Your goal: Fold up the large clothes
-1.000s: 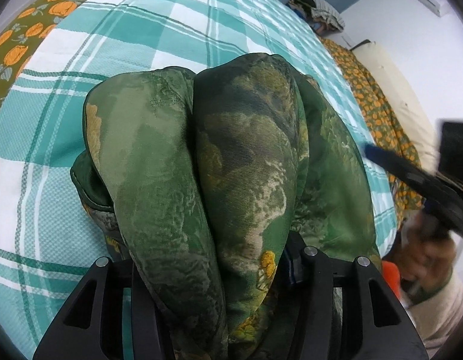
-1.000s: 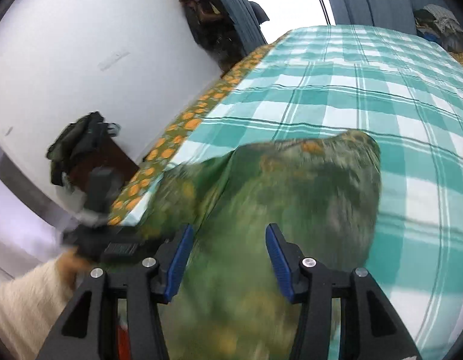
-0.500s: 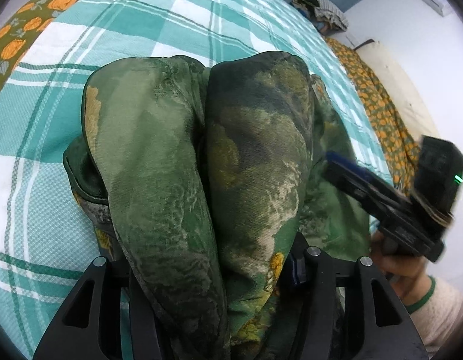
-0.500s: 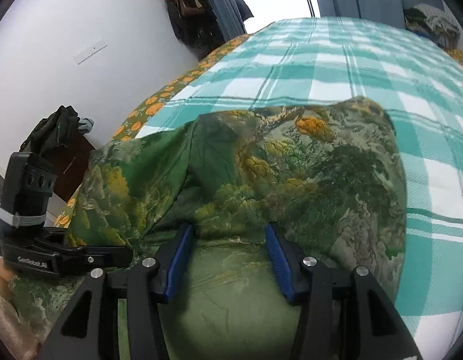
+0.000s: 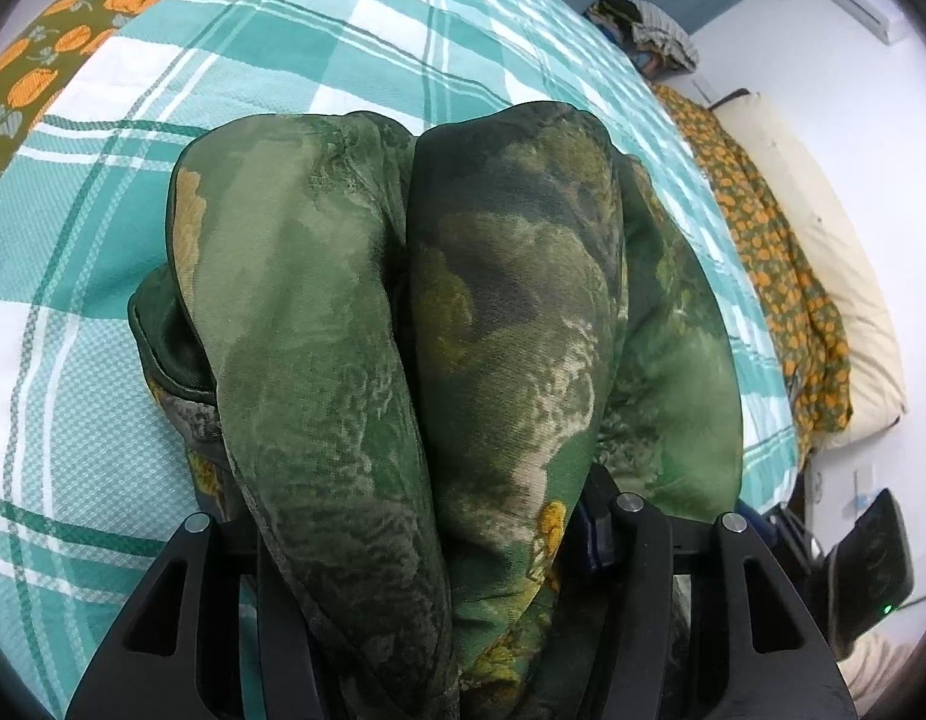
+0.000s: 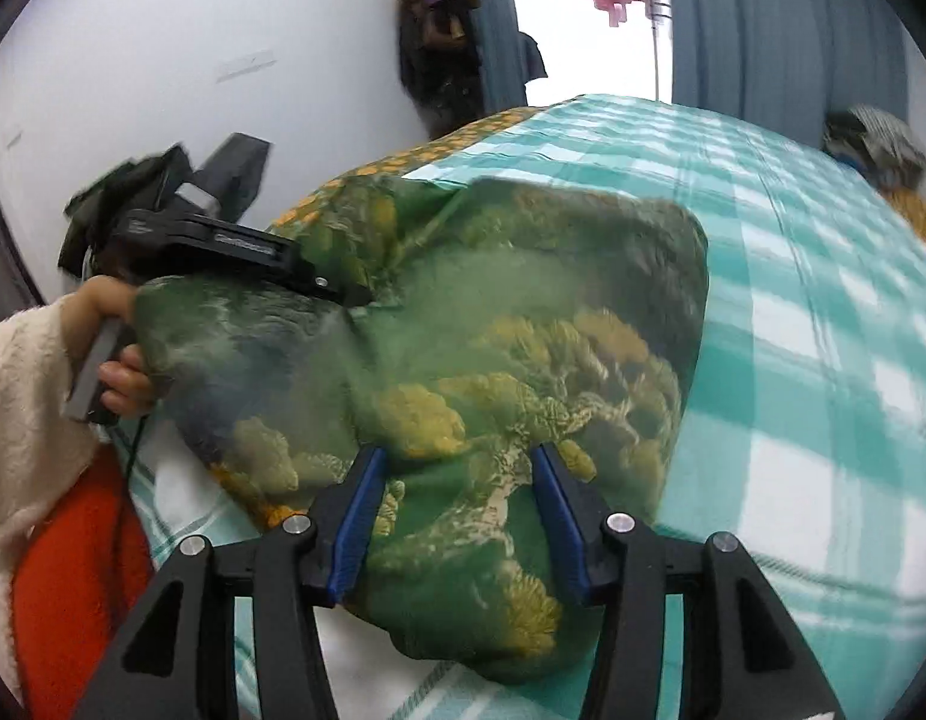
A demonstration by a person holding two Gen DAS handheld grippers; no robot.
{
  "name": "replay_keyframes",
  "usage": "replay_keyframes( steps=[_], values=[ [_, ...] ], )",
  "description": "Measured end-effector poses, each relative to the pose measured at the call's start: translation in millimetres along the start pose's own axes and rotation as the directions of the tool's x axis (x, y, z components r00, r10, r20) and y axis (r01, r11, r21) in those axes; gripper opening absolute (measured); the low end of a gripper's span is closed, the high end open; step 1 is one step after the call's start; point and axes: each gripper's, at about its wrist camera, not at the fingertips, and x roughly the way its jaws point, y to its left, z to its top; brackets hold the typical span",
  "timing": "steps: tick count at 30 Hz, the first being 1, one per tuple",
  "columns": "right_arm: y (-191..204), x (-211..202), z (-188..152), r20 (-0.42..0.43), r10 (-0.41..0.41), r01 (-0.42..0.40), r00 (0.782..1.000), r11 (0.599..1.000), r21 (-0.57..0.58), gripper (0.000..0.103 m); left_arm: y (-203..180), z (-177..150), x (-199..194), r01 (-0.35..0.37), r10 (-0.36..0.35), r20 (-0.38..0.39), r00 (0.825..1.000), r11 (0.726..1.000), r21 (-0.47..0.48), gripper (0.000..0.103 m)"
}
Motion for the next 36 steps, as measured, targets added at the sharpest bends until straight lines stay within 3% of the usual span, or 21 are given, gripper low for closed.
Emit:
replay_keyframes(
  steps=[14, 18, 22, 24, 26, 28, 29, 32, 34, 36],
  values=[
    [8.2, 0.1, -3.2, -0.011, -0.028, 0.027, 1.000, 0.998, -0.057, 0.054, 0.2, -1.9, 1.3, 0.003, -0.003, 0.003, 1.000, 1.000, -0.010, 0.057],
    [7.8, -12.6, 18.4, -0.064, -0.018, 0.016, 0.998, 1.000, -0.020, 0.054, -4.3, -3.2, -5.6, -0.002, 0.002, 0.012, 1.000, 1.000, -0.023, 0.061],
    [13.7, -33.7, 54.0, -0.018, 0.043, -0.043, 0.999, 0.999, 0.004, 0.054, -16.1, -0.5, -19.9, -0.016, 0.016, 0.014, 1.000, 0.999, -0.028, 0.071],
    [21.1, -30.8, 71.9, -0.012, 0.088, -0.088, 0.996, 0.996, 0.000, 0.054, -21.0, 1.0, -32.3, 0.016, -0.015, 0.021, 1.000, 0.999, -0.038, 0.072],
    [29.5, -17.6, 82.6, -0.030, 0.111, -0.111, 0.993, 0.994, -0.010, 0.054, -19.5, -0.4, -52.8, 0.098, -0.095, 0.065, 0.993, 0.994, -0.051, 0.073],
    [39.1, 1.3, 85.4, -0.061, 0.122, -0.124, 0.991, 0.992, -0.032, 0.054, -10.2, -5.8, -71.1, 0.133, -0.124, 0.124, 0.984, 0.989, -0.063, 0.084],
    [42.0, 10.3, 85.1, -0.072, 0.129, -0.131, 0.989, 0.991, -0.031, 0.054, -1.2, -10.3, -77.9, 0.133, -0.121, 0.150, 0.981, 0.988, -0.073, 0.092],
    [47.5, 36.1, 81.8, -0.127, 0.143, -0.146, 0.982, 0.989, -0.015, 0.054, 33.4, -23.7, -75.1, 0.107, -0.085, 0.159, 0.984, 0.985, -0.134, 0.095],
    [52.3, 47.1, 78.8, -0.145, 0.119, -0.125, 0.982, 0.992, -0.032, 0.055, 56.5, -31.8, -64.3, 0.140, -0.112, 0.142, 0.983, 0.968, -0.206, 0.095],
    [58.9, 53.4, 75.7, -0.156, 0.090, -0.101, 0.984, 0.993, -0.068, 0.055, 76.3, -39.1, -51.3, 0.231, -0.199, 0.141, 0.970, 0.934, -0.272, 0.096]
  ],
)
